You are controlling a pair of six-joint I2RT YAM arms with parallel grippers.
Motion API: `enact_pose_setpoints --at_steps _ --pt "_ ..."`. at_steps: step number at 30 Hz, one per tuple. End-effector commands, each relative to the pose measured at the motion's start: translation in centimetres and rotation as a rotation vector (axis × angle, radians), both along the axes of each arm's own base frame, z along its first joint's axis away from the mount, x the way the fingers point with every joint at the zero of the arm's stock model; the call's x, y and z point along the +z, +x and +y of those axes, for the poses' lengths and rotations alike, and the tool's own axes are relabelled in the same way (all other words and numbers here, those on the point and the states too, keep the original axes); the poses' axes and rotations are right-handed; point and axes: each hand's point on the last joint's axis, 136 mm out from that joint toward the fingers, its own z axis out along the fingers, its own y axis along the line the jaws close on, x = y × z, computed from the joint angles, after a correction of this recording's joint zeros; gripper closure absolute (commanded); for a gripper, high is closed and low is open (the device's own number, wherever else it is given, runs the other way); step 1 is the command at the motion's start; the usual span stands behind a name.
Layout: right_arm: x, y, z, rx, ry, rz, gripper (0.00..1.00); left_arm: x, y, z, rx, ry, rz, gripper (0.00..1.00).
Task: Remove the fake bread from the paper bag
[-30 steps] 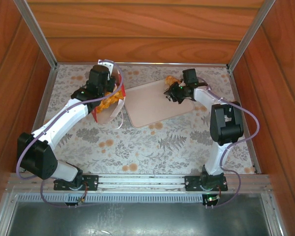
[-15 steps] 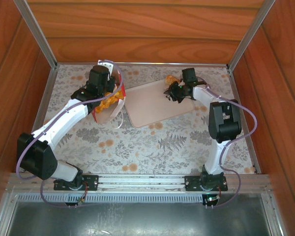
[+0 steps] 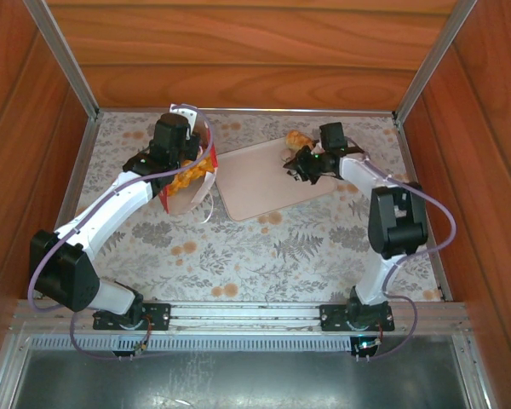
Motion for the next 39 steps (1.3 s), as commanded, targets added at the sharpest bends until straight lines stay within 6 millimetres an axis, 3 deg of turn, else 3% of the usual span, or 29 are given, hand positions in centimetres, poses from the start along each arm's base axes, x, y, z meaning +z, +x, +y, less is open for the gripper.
enact_pose_setpoints --at_steps 1,10,18,28,32,39 --pt "5.8 -2.9 1.3 0.135 0.066 -0.130 0.76 1.5 -0.3 -0.7 -0.021 -0.056 -0.026 1.00" --pt "13.6 -12.3 3.0 0.338 0.065 -0.320 0.70 1.6 0.3 -1.1 -0.020 -0.068 -0.016 1.00" --pt "17.6 -17.9 6.5 0.518 0.069 -0.426 0.68 1.2 0.8 -1.6 -0.018 -0.092 0.005 1.00" --pt "17.3 -20.4 11.2 0.721 0.036 -0.395 0.67 0.6 0.9 -2.0 -0.027 -0.104 0.023 1.00" --pt "17.1 -20.6 12.7 0.759 0.047 -0.373 0.67 0.5 0.8 -2.1 -0.036 -0.110 0.029 1.00" --pt "14.9 -20.4 15.1 0.821 0.043 -0.289 0.66 0.5 -0.4 -2.3 -0.066 -0.126 0.041 1.00"
